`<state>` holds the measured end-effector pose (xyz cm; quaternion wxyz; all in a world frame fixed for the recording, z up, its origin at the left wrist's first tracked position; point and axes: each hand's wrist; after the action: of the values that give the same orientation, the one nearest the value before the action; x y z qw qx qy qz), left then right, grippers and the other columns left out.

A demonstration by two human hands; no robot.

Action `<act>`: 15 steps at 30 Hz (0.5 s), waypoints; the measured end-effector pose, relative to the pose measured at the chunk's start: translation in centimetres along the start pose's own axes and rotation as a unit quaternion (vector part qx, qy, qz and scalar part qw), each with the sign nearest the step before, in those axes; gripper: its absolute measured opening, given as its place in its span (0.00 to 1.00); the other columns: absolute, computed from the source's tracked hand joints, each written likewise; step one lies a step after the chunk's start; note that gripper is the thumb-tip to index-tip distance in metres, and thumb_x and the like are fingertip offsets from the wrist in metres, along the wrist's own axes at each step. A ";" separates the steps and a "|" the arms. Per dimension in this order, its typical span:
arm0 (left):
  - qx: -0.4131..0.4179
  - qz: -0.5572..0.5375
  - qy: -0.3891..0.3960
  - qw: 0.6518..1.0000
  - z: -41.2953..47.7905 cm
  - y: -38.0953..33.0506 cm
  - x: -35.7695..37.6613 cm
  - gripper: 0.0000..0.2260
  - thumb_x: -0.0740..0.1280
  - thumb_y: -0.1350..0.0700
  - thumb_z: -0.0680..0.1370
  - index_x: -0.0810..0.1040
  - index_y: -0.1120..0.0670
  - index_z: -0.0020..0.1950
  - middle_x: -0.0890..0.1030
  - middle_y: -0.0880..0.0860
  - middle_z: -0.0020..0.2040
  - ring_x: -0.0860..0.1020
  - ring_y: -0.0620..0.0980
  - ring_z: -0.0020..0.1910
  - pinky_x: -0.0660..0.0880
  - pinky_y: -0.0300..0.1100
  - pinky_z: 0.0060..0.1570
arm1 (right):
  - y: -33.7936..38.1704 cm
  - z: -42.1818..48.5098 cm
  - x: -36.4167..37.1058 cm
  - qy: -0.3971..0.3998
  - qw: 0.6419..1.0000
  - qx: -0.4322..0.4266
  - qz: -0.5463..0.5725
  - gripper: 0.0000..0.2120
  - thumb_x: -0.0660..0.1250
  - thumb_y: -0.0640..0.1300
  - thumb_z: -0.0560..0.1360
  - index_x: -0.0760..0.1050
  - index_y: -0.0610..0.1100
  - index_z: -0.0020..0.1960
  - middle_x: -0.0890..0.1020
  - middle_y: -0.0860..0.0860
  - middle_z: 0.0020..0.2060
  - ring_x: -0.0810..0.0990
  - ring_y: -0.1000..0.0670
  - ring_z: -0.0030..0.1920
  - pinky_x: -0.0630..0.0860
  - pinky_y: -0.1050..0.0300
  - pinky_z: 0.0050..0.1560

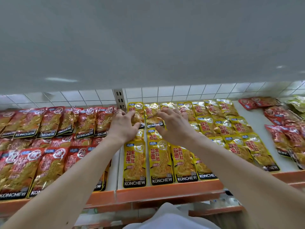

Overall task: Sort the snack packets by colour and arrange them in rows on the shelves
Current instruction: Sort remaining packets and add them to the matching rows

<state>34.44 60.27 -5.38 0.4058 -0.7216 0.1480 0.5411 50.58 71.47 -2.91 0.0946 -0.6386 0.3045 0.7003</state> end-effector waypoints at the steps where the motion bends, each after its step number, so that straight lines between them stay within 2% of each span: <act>1: -0.002 0.018 0.003 1.000 0.0 -0.1 0.0 0.25 0.66 0.48 0.80 0.68 0.52 0.76 0.69 0.61 0.67 0.67 0.61 0.69 0.63 0.50 0.71 | 0.0 0.0 0.0 0.001 1.000 0.000 0.001 0.27 0.62 0.55 0.80 0.63 0.51 0.76 0.65 0.51 0.75 0.58 0.46 0.76 0.58 0.42 0.69; 6: -0.005 0.029 0.013 0.999 0.3 -0.4 -0.1 0.25 0.65 0.52 0.81 0.66 0.53 0.77 0.71 0.63 0.68 0.68 0.62 0.68 0.64 0.52 0.69 | -0.1 -0.1 -0.1 0.002 1.000 -0.001 0.001 0.27 0.62 0.55 0.80 0.63 0.51 0.76 0.65 0.51 0.75 0.58 0.46 0.76 0.57 0.42 0.70; 15: -0.006 -0.013 -0.016 1.000 -0.6 -0.5 0.1 0.22 0.65 0.53 0.81 0.71 0.58 0.74 0.72 0.65 0.66 0.69 0.62 0.68 0.66 0.52 0.68 | -0.4 -1.3 -0.6 -0.007 1.000 -0.003 0.017 0.26 0.62 0.54 0.80 0.62 0.52 0.77 0.65 0.52 0.75 0.58 0.47 0.76 0.57 0.42 0.71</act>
<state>35.16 60.15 -5.19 0.4109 -0.7169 0.1292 0.5482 51.97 71.21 -2.50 0.0830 -0.6285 0.3128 0.7073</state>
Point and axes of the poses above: each hand's wrist, its own z-axis towards the middle knuckle, its own x-axis out of the palm, y = z × x
